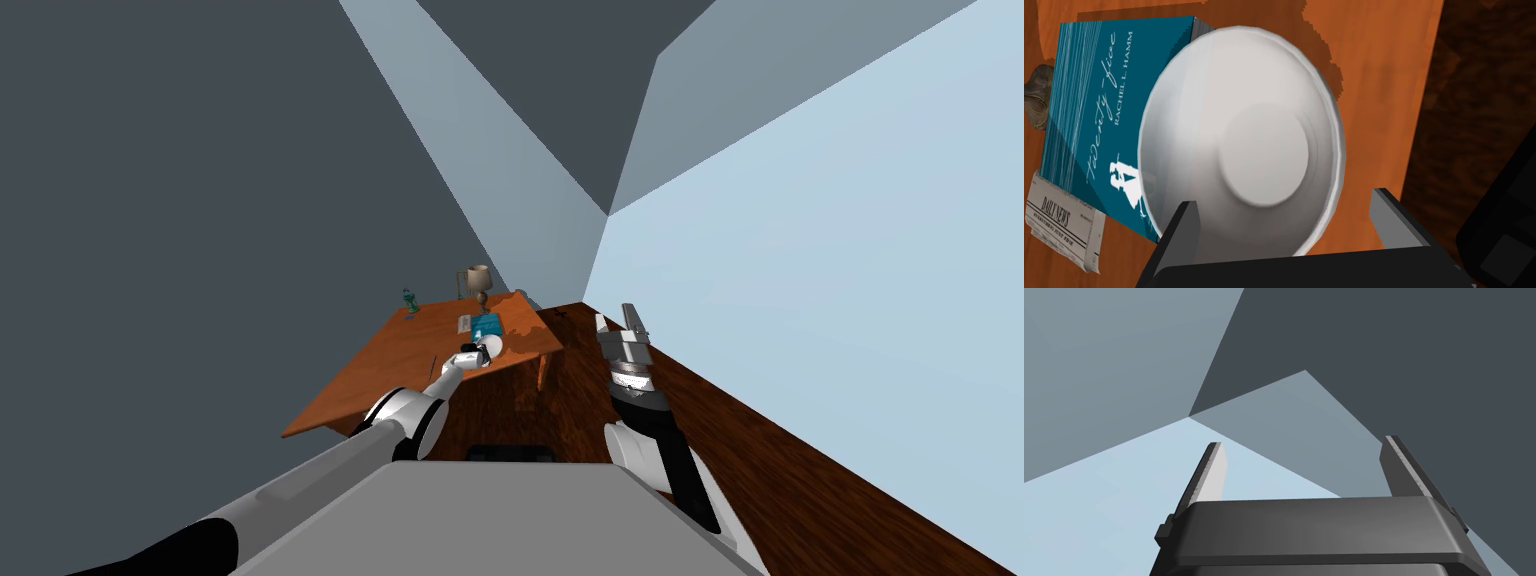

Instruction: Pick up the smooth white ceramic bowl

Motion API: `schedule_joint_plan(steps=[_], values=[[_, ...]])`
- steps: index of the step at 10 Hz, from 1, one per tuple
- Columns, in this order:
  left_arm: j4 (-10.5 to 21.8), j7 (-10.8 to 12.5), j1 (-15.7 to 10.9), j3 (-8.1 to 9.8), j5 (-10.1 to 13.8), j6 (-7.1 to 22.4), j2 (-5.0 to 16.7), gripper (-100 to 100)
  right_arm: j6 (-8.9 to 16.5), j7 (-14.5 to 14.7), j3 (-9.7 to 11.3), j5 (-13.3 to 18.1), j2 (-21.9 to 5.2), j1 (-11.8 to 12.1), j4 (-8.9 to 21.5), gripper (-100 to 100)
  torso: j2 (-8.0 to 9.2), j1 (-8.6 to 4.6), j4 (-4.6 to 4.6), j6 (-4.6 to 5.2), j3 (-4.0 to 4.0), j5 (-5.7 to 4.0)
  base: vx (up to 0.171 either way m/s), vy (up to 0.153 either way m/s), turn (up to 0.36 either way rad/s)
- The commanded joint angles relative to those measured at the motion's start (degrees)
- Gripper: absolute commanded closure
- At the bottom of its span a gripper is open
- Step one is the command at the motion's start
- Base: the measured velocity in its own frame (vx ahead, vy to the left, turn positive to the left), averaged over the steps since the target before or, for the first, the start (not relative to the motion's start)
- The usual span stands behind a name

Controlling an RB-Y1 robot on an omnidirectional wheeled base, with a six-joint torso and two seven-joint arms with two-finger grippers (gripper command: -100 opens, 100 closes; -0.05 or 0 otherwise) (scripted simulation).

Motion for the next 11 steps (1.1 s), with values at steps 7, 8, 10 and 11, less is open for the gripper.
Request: schedule_joint_plan(steps=[7,8,10,11], values=[[-0.8,1.4,1.2,0.52,-0.8,3.4,-2.4,0,0.0,0.0,0.0,0.0,0.0,0.0,0.0,0,0.21,-0.02,0.05,0.0,0.12,-0.01,0.03,0.006,-0.006],[-0.2,0.6,1.9,2.18,-0.6,2.3,-1.8,-100,0.0,0.0,0.0,0.0,0.0,0.0,0.0,0,0.22,-0.01,0.06,0.0,0.13,-0.01,0.016,-0.004,-0.225],[0.3,-0.2,2.7,3.83,-0.3,1.3,-1.2,-100,0.0,0.0,0.0,0.0,0.0,0.0,0.0,0,0.18,-0.01,0.05,0.0,0.11,-0.01,0.02,-0.003,-0.149],[0.3,-0.2,2.7,3.83,-0.3,1.3,-1.2,-100,0.0,0.0,0.0,0.0,0.0,0.0,0.0,0,0.18,-0.02,0.04,0.02,0.11,-0.01,0.019,-0.003,-0.101]])
